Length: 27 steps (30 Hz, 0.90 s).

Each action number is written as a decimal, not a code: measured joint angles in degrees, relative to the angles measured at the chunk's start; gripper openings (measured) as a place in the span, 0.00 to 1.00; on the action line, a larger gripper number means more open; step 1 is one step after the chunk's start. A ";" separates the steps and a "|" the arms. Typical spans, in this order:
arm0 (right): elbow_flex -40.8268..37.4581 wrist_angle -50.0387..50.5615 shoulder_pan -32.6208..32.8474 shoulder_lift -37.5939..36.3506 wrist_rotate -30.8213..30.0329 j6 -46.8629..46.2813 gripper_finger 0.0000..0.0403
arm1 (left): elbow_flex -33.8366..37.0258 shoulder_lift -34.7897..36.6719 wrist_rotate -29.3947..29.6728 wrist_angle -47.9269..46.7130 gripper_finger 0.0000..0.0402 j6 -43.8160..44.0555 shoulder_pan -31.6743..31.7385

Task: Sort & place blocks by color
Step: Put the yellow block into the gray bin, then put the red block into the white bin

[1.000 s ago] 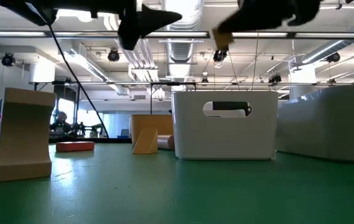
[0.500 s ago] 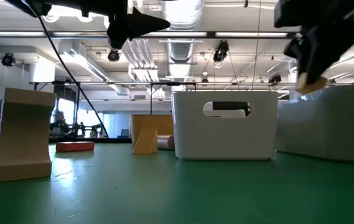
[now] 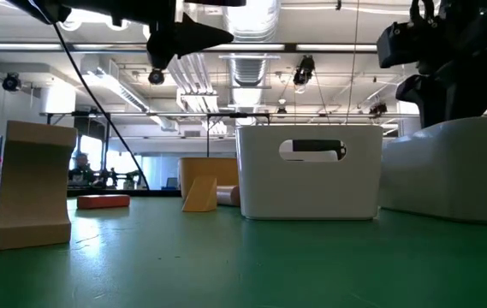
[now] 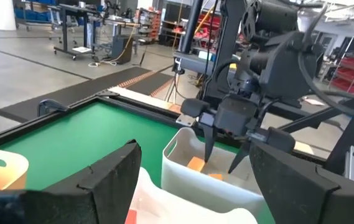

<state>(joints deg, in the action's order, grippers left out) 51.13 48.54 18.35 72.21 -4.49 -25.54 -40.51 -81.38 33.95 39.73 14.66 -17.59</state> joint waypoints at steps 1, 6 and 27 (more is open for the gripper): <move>0.00 0.00 0.00 0.01 0.00 -0.02 0.53 | 0.00 0.00 -0.01 -0.20 0.71 0.01 -0.02; 0.00 -0.04 0.00 -0.57 -0.02 -0.34 0.60 | 0.00 0.00 -0.02 -4.03 0.71 3.74 -0.11; -0.04 -3.16 0.00 -4.36 -0.19 -0.32 0.54 | -7.29 0.26 -0.57 -74.75 0.71 51.58 1.68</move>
<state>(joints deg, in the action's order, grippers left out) 51.09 45.38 18.35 67.85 -4.68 -25.87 -47.80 -81.12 33.38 -35.02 66.24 -15.90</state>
